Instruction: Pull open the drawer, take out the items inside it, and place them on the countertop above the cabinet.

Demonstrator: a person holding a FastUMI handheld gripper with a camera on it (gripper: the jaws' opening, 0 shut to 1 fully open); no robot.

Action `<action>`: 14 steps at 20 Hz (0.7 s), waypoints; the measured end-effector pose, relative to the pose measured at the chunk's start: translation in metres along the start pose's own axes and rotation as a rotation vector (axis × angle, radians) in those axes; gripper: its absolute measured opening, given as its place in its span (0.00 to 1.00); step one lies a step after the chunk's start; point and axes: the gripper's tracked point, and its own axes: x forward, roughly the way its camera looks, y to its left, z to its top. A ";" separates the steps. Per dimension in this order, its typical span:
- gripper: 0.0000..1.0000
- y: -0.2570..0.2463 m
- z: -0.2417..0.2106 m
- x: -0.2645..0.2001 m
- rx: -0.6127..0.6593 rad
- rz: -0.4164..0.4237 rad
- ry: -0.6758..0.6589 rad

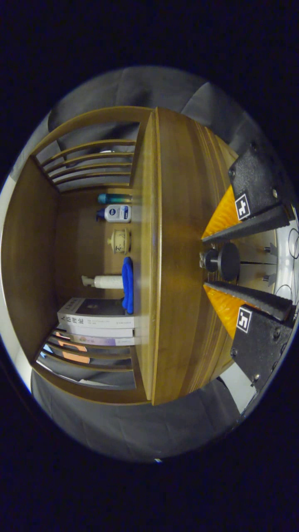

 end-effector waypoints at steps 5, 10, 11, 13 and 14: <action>0.46 -0.002 0.001 0.000 0.035 -0.023 -0.008; 0.38 -0.003 -0.002 -0.008 0.039 0.003 0.028; 0.38 -0.003 -0.002 -0.013 0.034 0.005 0.026; 0.37 -0.003 -0.006 -0.026 0.026 0.014 0.024; 0.37 -0.003 -0.008 -0.032 0.025 0.020 0.025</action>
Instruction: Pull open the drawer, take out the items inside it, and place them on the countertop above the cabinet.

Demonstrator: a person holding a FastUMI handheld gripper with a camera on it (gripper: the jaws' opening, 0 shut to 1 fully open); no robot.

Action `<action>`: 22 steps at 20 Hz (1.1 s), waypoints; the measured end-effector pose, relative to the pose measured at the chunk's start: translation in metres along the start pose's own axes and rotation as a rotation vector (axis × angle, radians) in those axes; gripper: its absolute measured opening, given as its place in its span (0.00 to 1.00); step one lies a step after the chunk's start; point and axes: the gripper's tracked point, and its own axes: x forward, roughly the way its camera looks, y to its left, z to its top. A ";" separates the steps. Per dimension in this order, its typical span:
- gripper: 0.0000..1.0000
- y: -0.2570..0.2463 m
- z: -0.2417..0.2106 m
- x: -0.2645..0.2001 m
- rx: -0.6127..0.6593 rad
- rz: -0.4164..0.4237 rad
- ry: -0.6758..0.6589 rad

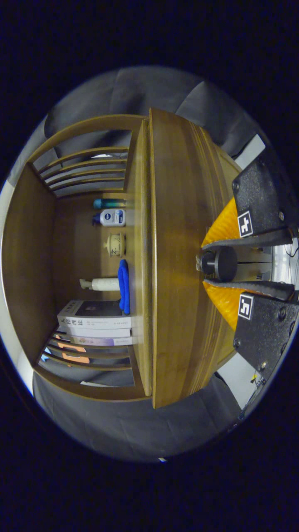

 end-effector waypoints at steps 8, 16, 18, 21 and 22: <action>0.36 0.002 -0.017 -0.056 0.026 0.009 -0.003; 0.36 0.001 -0.040 -0.102 -0.005 0.039 -0.013; 0.36 0.002 -0.040 -0.101 -0.007 0.048 -0.017; 0.36 0.005 -0.041 -0.104 -0.012 0.075 -0.018; 0.36 0.003 -0.042 -0.104 -0.017 0.077 -0.019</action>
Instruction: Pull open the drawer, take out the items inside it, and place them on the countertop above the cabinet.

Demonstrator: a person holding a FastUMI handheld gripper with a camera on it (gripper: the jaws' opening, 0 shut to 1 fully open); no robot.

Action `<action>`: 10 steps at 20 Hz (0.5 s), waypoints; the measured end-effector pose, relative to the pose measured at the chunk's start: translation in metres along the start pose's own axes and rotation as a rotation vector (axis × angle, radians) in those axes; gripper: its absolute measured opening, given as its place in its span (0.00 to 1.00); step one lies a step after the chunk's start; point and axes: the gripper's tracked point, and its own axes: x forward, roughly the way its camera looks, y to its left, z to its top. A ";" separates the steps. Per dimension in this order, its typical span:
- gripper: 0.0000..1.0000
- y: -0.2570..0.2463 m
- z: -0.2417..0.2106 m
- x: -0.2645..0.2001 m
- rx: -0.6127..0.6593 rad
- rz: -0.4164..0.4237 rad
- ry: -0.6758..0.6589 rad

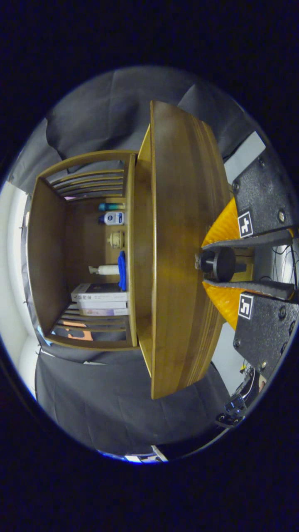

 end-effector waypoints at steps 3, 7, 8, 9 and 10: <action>0.36 -0.001 0.000 0.003 0.004 0.007 0.006; 0.36 0.001 0.000 0.003 -0.011 0.021 0.015; 0.36 0.001 -0.001 0.003 -0.016 0.026 0.019; 0.36 0.002 0.000 0.003 -0.021 0.029 0.022; 0.36 0.001 -0.001 0.002 -0.020 0.030 0.033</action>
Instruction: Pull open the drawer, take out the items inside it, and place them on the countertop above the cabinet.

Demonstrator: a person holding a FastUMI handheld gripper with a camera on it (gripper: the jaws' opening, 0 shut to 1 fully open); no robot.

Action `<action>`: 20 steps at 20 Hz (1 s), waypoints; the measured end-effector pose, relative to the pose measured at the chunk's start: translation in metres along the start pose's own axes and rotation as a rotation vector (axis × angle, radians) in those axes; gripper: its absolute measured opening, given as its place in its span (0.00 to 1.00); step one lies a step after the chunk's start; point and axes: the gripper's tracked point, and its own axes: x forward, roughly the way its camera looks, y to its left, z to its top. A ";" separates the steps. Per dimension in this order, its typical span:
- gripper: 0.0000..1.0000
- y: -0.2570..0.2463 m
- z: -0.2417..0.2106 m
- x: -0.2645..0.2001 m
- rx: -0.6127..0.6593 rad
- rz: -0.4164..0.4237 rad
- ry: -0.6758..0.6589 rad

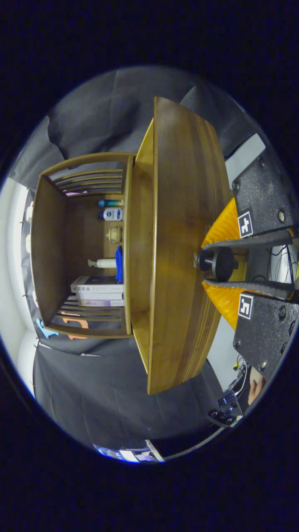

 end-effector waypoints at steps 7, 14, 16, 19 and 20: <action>0.47 0.000 0.017 -0.010 -0.037 0.018 0.022; 0.77 0.023 0.089 -0.023 0.038 0.134 0.093; 0.79 0.016 0.104 -0.011 0.057 0.131 0.143; 0.80 0.005 0.109 0.016 0.085 0.091 0.258; 0.80 0.005 0.107 0.024 0.098 0.086 0.307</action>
